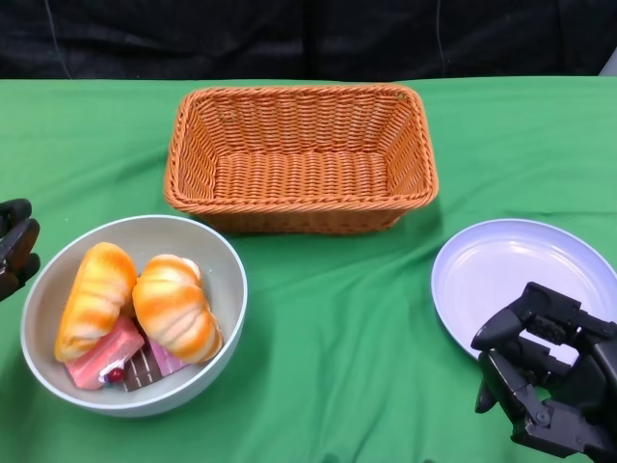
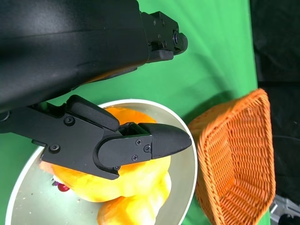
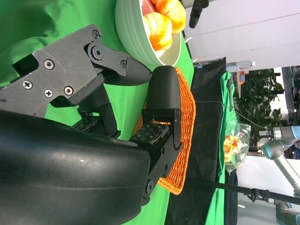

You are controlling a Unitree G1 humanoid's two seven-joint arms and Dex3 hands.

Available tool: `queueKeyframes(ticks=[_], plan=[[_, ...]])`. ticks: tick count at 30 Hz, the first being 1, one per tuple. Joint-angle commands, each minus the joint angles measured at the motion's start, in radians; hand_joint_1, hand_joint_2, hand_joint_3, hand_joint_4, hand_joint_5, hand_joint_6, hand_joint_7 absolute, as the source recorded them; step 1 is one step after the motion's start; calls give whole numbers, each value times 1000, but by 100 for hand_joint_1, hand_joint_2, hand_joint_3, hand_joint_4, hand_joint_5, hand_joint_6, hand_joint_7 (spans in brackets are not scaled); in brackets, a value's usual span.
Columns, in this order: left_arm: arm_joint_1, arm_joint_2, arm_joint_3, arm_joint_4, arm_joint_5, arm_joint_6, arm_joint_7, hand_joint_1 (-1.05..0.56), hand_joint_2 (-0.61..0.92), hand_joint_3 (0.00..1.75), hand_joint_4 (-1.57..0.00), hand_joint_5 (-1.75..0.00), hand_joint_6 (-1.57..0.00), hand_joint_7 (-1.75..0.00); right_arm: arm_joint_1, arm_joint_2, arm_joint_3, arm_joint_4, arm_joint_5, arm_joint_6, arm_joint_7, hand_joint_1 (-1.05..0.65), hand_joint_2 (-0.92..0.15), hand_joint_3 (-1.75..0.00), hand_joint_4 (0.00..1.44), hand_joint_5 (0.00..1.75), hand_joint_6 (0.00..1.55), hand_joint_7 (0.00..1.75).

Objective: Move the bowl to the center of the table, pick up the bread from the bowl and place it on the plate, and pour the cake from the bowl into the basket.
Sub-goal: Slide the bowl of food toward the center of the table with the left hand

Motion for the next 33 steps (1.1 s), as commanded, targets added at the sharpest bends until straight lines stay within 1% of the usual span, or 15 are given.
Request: queueKeyframes(ticks=[1, 5, 8, 14, 21, 26, 33], plan=[[-22, 38, -9, -32, -7, 53, -35, -74, 92, 61, 0, 0, 0, 0, -4, 1, 0, -4, -5, -8, -8, -23, -64, -86, 69, 168, 67, 137], [-20, 39, -9, -45, -6, 71, -39, -74, 92, 62, 0, 0, 0, 0, -3, 2, 1, -4, -7, -8, -9, -23, -64, -86, 69, 168, 68, 137], [-21, 57, -39, -107, -24, 163, -121, -75, 92, 64, 0, 0, 0, 0, 0, 3, 2, -7, -11, -12, -11, -22, -64, -86, 69, 168, 67, 137], [-43, 79, -54, -175, -60, 322, -194, -76, 92, 64, 0, 0, 0, 0, -2, 6, 0, -5, -16, -19, -9, -23, -64, -86, 68, 167, 67, 137], [-56, 94, -81, -191, -60, 381, -238, -75, 92, 69, 0, 0, 0, 0, -1, 7, 1, -9, -22, -17, -14, -24, -64, -85, 68, 166, 67, 137], [-50, 98, -90, -232, -80, 464, -254, -74, 92, 68, 0, 0, 0, 0, -2, 7, -2, -6, -20, -20, -10, -24, -64, -84, 68, 166, 67, 137], [-35, 109, -120, -272, -89, 501, -274, -73, 92, 69, 0, 0, 0, 0, -1, 6, -3, -3, -22, -31, -10, -24, -64, -85, 68, 166, 67, 137]])
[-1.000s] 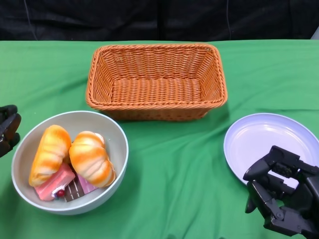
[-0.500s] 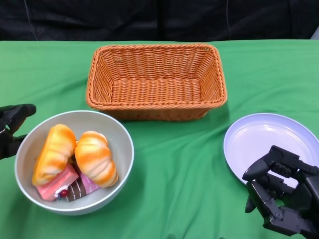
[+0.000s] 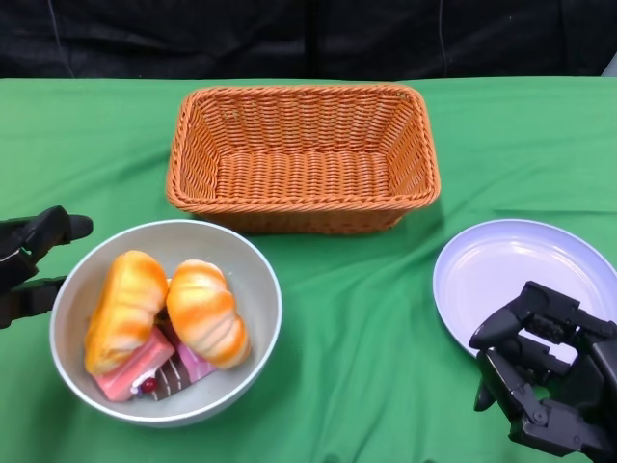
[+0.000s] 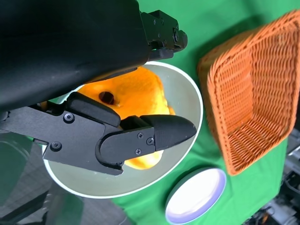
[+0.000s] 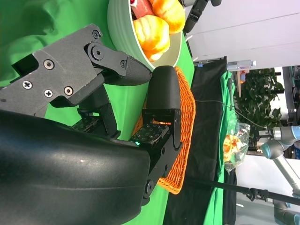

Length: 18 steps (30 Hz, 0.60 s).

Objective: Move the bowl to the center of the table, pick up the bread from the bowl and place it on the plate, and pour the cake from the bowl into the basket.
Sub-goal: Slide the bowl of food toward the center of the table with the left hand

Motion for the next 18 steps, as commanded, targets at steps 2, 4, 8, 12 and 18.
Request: queueKeyframes(ticks=[2, 4, 8, 12, 18], plan=[[0, 23, -15, -17, -7, 14, -25, -73, 92, 69, 0, 0, 0, 0, 1, -2, -6, -6, 2, -12, -5, -24, -64, -85, 68, 166, 67, 137], [2, 21, -27, -8, -7, 21, -37, -72, 92, 69, 0, 0, 0, 0, 2, -1, -7, -12, 2, -9, -9, -23, -64, -85, 68, 166, 66, 137], [7, 14, -35, -21, -14, 54, -32, -72, 92, 69, 0, 0, 0, 0, 3, -2, -7, -15, 2, -9, -11, -22, -64, -86, 67, 166, 66, 138], [13, -4, -24, -41, -34, 110, -19, -72, 92, 68, 0, 0, 0, 0, 3, -3, -5, -16, 0, -12, -13, -22, -64, -87, 67, 167, 65, 139], [16, -9, -15, -49, -58, 144, -7, -72, 92, 67, 0, 0, 0, 0, 3, -3, -4, -17, -3, -12, -13, -22, -63, -89, 67, 166, 65, 139]])
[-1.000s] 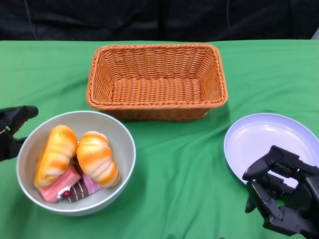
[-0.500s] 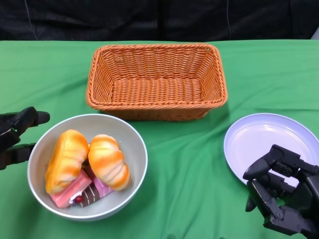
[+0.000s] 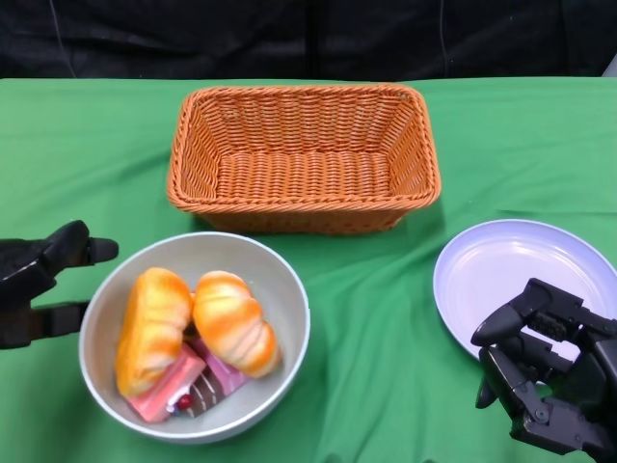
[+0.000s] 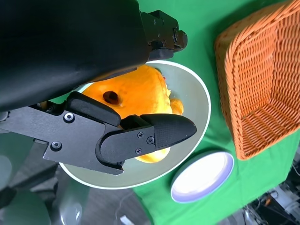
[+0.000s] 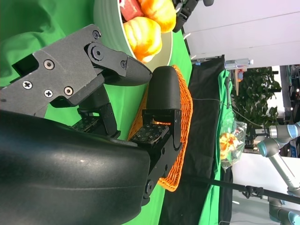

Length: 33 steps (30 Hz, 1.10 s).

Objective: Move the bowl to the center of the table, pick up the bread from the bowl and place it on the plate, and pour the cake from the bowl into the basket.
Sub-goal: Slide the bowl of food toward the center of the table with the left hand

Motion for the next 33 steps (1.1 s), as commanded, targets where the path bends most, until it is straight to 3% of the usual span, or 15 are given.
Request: queueKeyframes(ticks=[1, 16, 33], plan=[[8, 6, 14, -16, -15, 10, 11, -72, 92, 67, 0, 0, 0, 0, 2, -2, -4, -11, 3, -10, -3, -22, -63, -89, 67, 166, 65, 140], [38, -45, 50, -126, -143, 145, 24, -72, 92, 65, 0, 0, 0, 0, 0, -4, 4, -3, -12, -25, 1, -23, -64, -86, 67, 165, 65, 141], [38, -114, 43, -144, -145, 98, 115, -72, 92, 58, 0, 0, 0, 0, 1, -2, 14, -1, -24, -35, -10, -24, -63, -87, 69, 166, 67, 140]])
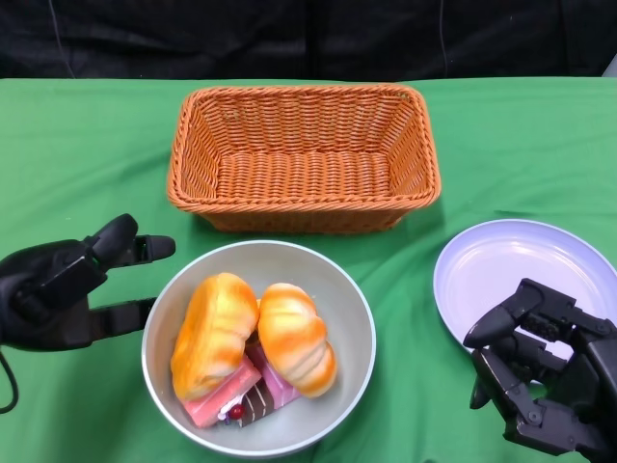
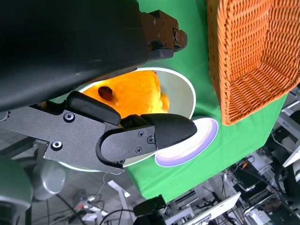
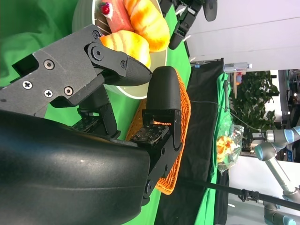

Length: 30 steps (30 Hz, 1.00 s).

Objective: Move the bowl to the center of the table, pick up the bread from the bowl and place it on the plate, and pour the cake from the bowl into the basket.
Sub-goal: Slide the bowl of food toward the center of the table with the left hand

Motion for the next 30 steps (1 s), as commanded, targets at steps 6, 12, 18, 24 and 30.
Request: queueKeyframes(ticks=[6, 12, 18, 24, 30], plan=[[-5, -28, -2, -16, -3, -20, 35, -73, 92, 56, -2, -1, -2, -1, -9, -5, -17, 20, 10, -28, 5, -23, -62, -87, 69, 167, 67, 141], [-9, -42, -10, -27, -6, -23, 35, -73, 92, 57, -2, -1, -1, 0, -5, -5, -18, 14, 9, -22, 4, -22, -63, -88, 68, 166, 65, 141], [-11, -75, -6, -59, -13, -11, 61, -70, 92, 58, -5, -2, -4, -2, 5, -3, -17, 3, 12, -17, 2, -20, -63, -89, 67, 166, 64, 141], [1, -78, 15, -91, -21, -35, 67, -71, 92, 58, -3, -1, -1, 0, 4, -2, -14, 4, 1, -22, -4, -22, -62, -90, 67, 167, 65, 142], [16, -44, 13, -99, 11, -117, 63, -70, 92, 57, -4, -2, -2, -1, -5, -3, -15, 16, -6, -32, -4, -22, -62, -90, 67, 166, 65, 141]])
